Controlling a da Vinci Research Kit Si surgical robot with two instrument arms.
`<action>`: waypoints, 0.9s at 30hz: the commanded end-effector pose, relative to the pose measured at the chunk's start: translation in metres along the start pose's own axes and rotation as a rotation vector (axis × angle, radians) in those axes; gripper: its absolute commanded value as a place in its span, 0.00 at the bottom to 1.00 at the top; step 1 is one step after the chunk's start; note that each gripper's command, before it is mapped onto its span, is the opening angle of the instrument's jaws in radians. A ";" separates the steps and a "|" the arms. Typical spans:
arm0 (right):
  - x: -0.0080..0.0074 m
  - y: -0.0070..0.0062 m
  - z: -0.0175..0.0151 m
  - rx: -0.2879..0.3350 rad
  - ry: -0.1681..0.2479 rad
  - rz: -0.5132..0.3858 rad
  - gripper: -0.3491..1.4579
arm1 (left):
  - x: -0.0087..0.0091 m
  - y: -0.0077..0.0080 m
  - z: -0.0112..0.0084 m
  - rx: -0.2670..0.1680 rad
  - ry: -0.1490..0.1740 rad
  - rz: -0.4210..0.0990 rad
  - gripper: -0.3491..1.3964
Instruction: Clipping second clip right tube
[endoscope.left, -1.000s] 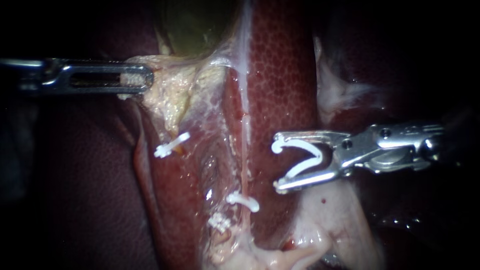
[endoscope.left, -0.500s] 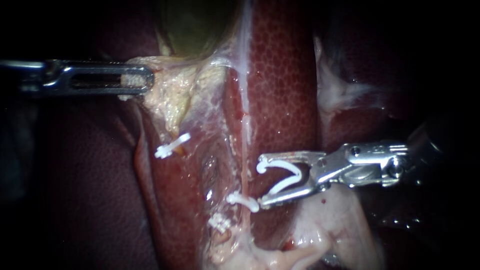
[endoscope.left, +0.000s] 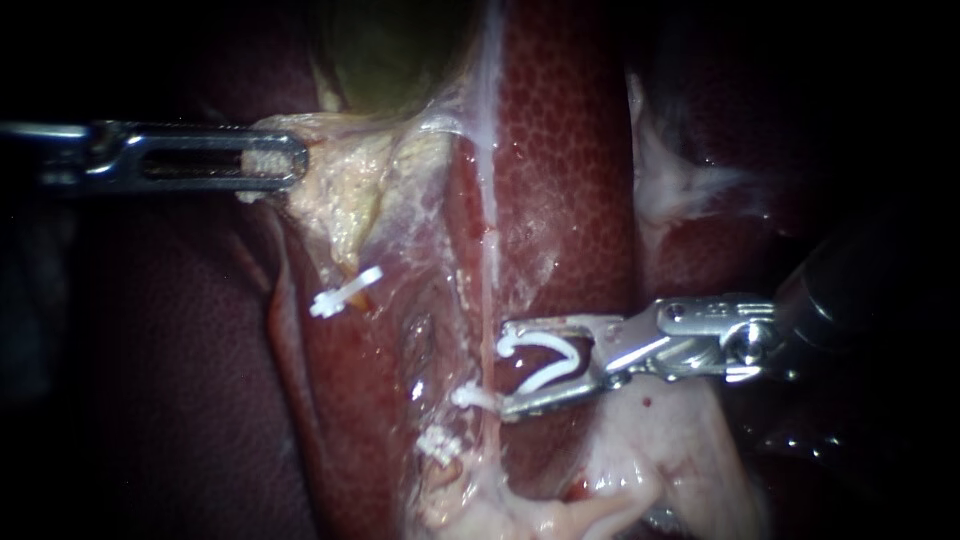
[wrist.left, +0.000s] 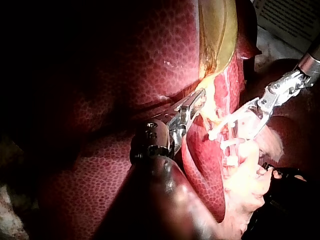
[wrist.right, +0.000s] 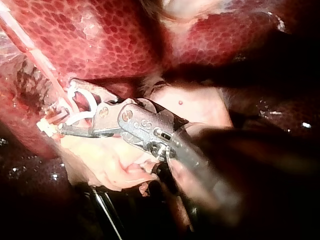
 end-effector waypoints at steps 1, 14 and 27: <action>-0.0001 0.0001 0.0002 0.002 0.000 0.003 0.52 | 0.0000 0.0000 0.0000 0.000 0.000 0.000 0.00; -0.0010 0.0008 0.0030 0.016 -0.002 0.063 0.51 | 0.0001 0.0000 0.0001 -0.002 -0.001 0.000 0.00; -0.0013 0.0010 0.0047 0.041 0.044 0.179 0.50 | 0.0001 -0.0001 0.0001 -0.003 -0.001 0.000 0.00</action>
